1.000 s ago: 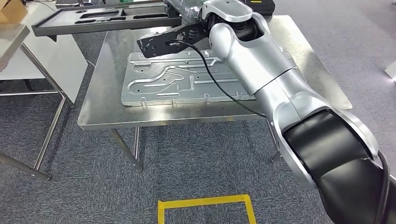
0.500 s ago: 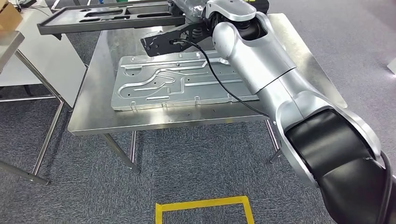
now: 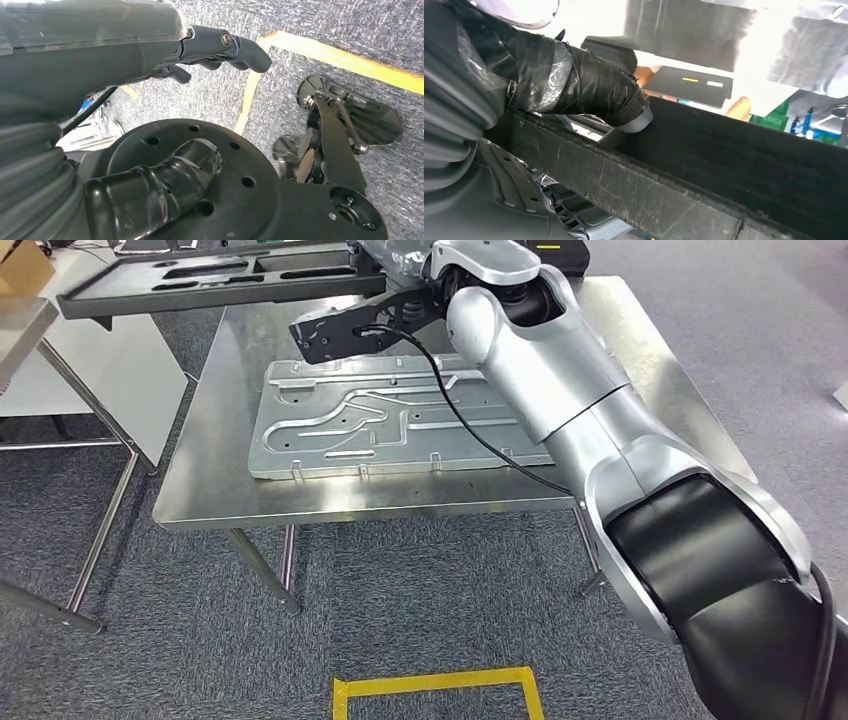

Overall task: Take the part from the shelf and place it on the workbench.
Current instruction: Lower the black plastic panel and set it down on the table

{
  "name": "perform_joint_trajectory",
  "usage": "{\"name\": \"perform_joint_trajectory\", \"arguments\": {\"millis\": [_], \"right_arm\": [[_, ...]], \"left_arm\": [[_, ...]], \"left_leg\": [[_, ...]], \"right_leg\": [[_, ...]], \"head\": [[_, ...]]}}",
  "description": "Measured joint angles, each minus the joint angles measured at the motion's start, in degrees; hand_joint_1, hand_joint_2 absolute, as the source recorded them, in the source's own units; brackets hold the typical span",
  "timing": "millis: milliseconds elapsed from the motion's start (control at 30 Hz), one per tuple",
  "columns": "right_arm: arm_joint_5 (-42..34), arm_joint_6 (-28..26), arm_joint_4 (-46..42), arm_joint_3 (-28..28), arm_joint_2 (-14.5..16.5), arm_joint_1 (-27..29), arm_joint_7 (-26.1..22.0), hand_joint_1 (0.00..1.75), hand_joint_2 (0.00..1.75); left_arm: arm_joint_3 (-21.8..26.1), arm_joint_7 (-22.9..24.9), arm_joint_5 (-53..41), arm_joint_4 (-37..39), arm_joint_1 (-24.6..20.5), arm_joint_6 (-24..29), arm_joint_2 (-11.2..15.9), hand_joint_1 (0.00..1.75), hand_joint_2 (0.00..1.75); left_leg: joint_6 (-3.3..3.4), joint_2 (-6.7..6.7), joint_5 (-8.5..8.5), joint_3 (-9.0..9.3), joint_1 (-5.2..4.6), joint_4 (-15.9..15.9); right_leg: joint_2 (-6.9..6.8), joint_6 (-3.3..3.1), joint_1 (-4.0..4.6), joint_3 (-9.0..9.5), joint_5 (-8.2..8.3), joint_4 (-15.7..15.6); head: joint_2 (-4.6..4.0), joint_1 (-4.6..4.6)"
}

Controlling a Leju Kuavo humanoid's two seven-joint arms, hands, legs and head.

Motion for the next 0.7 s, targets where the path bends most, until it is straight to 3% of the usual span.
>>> {"name": "perform_joint_trajectory", "arguments": {"millis": [67, 200, 267, 333, 367, 400, 433, 500, 533, 600, 700], "right_arm": [[-0.07, -0.02, 0.01, 0.01, -0.09, -0.03, -0.08, 1.75, 1.75], [-0.14, -0.07, 0.08, 0.01, -0.3, 0.06, -0.14, 1.75, 1.75], [-0.15, -0.1, 0.08, 0.01, -0.4, 0.01, -0.11, 1.75, 1.75], [-0.17, -0.1, 0.18, 0.01, -0.41, 0.1, -0.21, 1.75, 1.75], [-0.18, -0.09, 0.26, 0.01, -0.42, 0.2, -0.25, 1.75, 1.75], [-0.18, -0.08, 0.36, 0.01, -0.42, 0.29, -0.25, 1.75, 1.75], [-0.17, -0.08, 0.42, 0.01, -0.43, 0.34, -0.25, 1.75, 1.75], [-0.17, -0.08, 0.46, 0.01, -0.43, 0.34, -0.25, 1.75, 1.75], [-0.17, -0.09, 0.46, 0.01, -0.49, 0.3, -0.25, 1.75, 1.75], [-0.21, -0.09, 0.5, 0.01, -0.67, 0.3, -0.3, 1.75, 1.75], [-0.26, -0.1, 0.55, 0.01, -0.94, 0.36, -0.35, 1.75, 1.75]], "left_arm": [[0.0, 0.09, 0.0, 0.0, -0.01, 0.0, 0.02, 0.0, 1.75], [0.01, 0.38, 0.0, -0.02, -0.06, 0.02, 0.04, 0.0, 1.75], [0.0, 0.46, -0.01, -0.02, -0.07, -0.01, 0.08, 0.0, 1.75], [0.0, 0.51, -0.05, -0.02, -0.07, -0.06, 0.11, 0.0, 1.75], [0.01, 0.51, -0.1, -0.02, -0.08, -0.09, 0.12, 0.0, 1.75], [0.01, 0.51, -0.17, -0.02, -0.08, -0.12, 0.13, 0.0, 1.75], [0.0, 0.51, -0.25, -0.02, -0.07, -0.15, 0.14, 0.0, 1.75], [-0.01, 0.52, -0.34, -0.02, 0.02, -0.17, 0.16, 0.0, 1.75], [-0.01, 0.54, -0.35, -0.01, 0.06, -0.17, 0.2, 0.0, 1.75], [-0.01, 0.59, -0.36, -0.01, 0.02, -0.25, 0.26, 0.0, 1.75], [-0.01, 0.72, -0.38, -0.01, 0.0, -0.37, 0.22, 0.0, 1.75]], "left_leg": [[-0.63, -0.14, -0.44, -0.02, -0.12, 0.35], [-1.82, -0.09, -0.96, -0.12, -0.03, 0.5], [-2.1, 0.1, -3.08, -1.82, 0.01, 4.4], [-2.09, 0.16, -5.89, -5.61, -0.08, 11.85], [-2.05, 0.15, -6.52, -7.35, -0.13, 14.77], [-1.92, 0.16, -6.08, -8.27, -0.19, 15.8], [-1.71, 0.16, -4.73, -8.19, -0.27, 14.79], [-0.82, 0.17, -0.6, -5.39, -0.61, 7.82], [-0.36, 0.18, 0.7, -3.79, -0.84, 4.39], [0.21, 0.23, 1.33, -2.07, -1.26, 0.86], [0.46, 0.23, 1.42, -1.37, -1.13, -0.35]], "right_leg": [[0.07, -0.17, 0.15, 2.32, 1.39, -4.98], [0.2, -1.52, 0.35, 3.0, 1.07, -6.17], [0.23, -2.35, 0.21, 3.5, 1.02, -6.56], [0.29, -2.94, 0.5, 3.87, 0.74, -6.58], [0.32, -3.11, 0.71, 4.06, 0.59, -6.57], [0.35, -3.24, 0.92, 4.25, 0.42, -6.54], [0.39, -3.3, 1.11, 4.46, 0.25, -6.51], [0.5, -3.3, 1.39, 5.0, -0.17, -6.46], [0.54, -3.2, 1.54, 5.15, -0.37, -6.4], [0.52, -2.77, 1.57, 5.2, -0.59, -6.42], [0.38, -1.85, 1.52, 5.21, -0.9, -6.35]], "head": [[0.0, -0.02], [0.0, -0.03], [0.0, -0.06], [0.0, -0.07], [0.0, -0.07], [0.0, -0.06], [0.0, -0.07], [0.0, -0.05], [0.0, -0.04], [0.0, -0.03], [0.0, -0.02]]}}
